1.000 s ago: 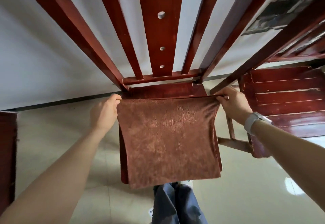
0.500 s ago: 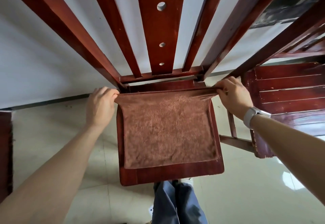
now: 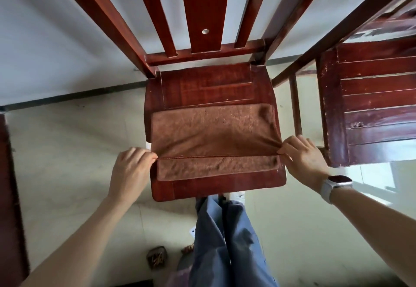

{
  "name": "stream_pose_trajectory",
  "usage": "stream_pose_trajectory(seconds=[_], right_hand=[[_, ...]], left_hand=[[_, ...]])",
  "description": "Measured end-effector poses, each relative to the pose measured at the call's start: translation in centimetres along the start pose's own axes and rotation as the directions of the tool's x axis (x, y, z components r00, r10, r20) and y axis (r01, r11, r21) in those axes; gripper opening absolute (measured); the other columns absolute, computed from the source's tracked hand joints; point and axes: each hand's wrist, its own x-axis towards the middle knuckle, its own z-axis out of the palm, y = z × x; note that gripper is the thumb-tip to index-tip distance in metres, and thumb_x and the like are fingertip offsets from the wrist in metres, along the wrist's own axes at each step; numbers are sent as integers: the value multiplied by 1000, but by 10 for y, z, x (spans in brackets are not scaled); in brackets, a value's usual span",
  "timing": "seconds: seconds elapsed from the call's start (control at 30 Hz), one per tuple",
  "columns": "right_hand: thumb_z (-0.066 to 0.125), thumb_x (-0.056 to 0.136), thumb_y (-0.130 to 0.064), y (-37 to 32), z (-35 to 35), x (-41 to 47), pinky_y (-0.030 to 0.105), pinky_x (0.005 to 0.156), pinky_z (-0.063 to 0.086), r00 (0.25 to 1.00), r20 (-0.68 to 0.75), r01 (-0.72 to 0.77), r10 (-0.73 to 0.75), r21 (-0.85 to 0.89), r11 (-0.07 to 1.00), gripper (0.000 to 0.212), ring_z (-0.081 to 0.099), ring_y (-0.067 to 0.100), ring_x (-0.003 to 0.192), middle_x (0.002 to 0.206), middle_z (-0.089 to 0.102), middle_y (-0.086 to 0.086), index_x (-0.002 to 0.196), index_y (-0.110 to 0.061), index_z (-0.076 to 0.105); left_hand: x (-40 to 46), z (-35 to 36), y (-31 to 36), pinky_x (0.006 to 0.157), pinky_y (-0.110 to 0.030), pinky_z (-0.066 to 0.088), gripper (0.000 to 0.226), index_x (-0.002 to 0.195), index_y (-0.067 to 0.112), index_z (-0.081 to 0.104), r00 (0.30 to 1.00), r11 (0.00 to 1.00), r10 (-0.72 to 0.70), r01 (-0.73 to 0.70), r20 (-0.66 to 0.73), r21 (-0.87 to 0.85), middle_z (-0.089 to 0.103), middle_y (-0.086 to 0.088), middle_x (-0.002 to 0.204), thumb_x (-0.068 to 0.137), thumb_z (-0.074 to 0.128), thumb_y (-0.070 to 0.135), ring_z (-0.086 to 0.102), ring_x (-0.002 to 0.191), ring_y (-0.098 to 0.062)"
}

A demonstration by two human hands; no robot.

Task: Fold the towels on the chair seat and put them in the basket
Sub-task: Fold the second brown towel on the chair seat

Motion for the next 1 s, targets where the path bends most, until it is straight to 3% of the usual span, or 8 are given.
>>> stream_pose_trajectory(seconds=[0.1, 0.33, 0.4, 0.5, 0.7, 0.9, 1.0], right_hand=[[65, 71, 0, -3, 7, -15, 41, 59, 51, 1000, -17, -9, 9, -16, 1000, 3, 61, 36, 65, 74, 64, 15, 70, -2, 66], [76, 63, 3, 1, 32, -27, 42, 57, 49, 998, -2, -68, 68, -74, 995, 14, 60, 38, 68, 75, 63, 17, 69, -1, 65], [68, 72, -4, 6, 39, -29, 41, 57, 48, 999, -25, -50, 48, -81, 995, 4, 59, 37, 68, 75, 62, 16, 70, -2, 65], [47, 77, -17, 9, 49, -33, 35, 56, 44, 999, -37, -6, 2, -108, 994, 22, 58, 33, 64, 73, 61, 13, 68, -6, 64], [42, 78, -16, 11, 54, -40, 36, 56, 45, 997, -44, 58, -65, -128, 990, 26, 57, 33, 62, 72, 61, 13, 68, -6, 64], [64, 67, -1, 9, 57, -40, 37, 57, 47, 998, -47, 37, -44, -149, 988, 3, 58, 32, 61, 71, 62, 13, 67, -5, 64], [66, 63, 6, 10, 64, -39, 40, 56, 48, 1000, -14, 2, -4, -192, 981, 12, 59, 33, 63, 72, 64, 13, 67, -5, 64]], left_hand=[[-21, 11, 5, 67, -34, 38, 14, 82, 12, 67, 1000, 999, -11, 10, 21, 36, 67, -2, 83, 80, 53, 12, 62, 74, -28], [-39, 26, 20, 68, -35, 37, 8, 78, 14, 68, 998, 994, -4, -3, 67, 113, 67, -1, 82, 75, 65, 7, 63, 75, -26], [-40, 30, 22, 67, -36, 39, 8, 78, 14, 68, 997, 991, -3, -8, 81, 132, 67, -1, 83, 76, 63, 8, 63, 76, -25], [-43, 35, 24, 64, -37, 43, 8, 76, 13, 68, 995, 988, 0, -15, 100, 151, 67, -3, 83, 75, 62, 8, 63, 75, -26], [-47, 42, 25, 60, -38, 44, 8, 75, 11, 67, 990, 986, -9, -14, 141, 167, 67, -5, 83, 73, 66, 4, 63, 72, -27], [-51, 50, 22, 60, -37, 42, 9, 73, 11, 64, 988, 984, 17, -44, 155, 174, 66, -4, 82, 75, 57, 6, 62, 72, -27], [-51, 57, 23, 62, -37, 43, 14, 75, 10, 64, 976, 981, 12, -54, 216, 187, 66, -6, 82, 68, 70, 0, 61, 72, -28]])
